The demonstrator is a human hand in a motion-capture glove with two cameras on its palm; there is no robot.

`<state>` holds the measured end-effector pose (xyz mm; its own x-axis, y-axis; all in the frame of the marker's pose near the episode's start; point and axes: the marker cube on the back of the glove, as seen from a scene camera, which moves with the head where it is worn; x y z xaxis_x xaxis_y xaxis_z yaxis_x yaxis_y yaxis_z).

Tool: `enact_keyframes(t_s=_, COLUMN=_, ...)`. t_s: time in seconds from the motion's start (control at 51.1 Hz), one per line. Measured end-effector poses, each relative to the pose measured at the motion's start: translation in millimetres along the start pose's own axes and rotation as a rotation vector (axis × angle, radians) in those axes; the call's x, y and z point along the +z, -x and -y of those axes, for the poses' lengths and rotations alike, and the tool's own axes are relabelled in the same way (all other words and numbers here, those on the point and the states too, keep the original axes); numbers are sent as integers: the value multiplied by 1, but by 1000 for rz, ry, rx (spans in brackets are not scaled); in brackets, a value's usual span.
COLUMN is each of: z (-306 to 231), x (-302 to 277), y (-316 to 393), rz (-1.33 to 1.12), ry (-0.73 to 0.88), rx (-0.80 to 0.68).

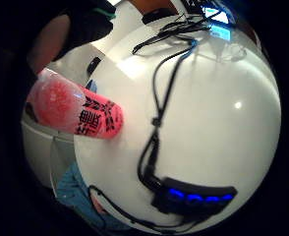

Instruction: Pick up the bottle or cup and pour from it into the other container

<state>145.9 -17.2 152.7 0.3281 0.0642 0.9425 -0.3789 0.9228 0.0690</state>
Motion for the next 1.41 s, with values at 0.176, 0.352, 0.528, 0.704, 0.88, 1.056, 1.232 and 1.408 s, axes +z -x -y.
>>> enact_keyframes(t_s=0.176, z=16, x=37, y=1, rz=182, ry=-68, rx=-32)
enact_keyframes(t_s=0.352, z=20, x=59, y=5, rz=226, ry=-159, rx=-42)
enact_keyframes(t_s=0.528, z=26, x=75, y=12, rz=237, ry=-182, rx=-27)
enact_keyframes(t_s=0.704, z=33, x=83, y=27, rz=106, ry=-108, rx=-55)
enact_keyframes(t_s=0.88, z=51, x=83, y=57, rz=-103, ry=-15, rx=-85)
enact_keyframes(t_s=1.056, z=65, x=90, y=90, rz=-395, ry=122, rx=-124)
enact_keyframes(t_s=1.232, z=81, x=107, y=124, rz=-701, ry=286, rx=-124)
enact_keyframes(t_s=1.408, z=97, x=136, y=158, rz=-1083, ry=442, rx=-157)
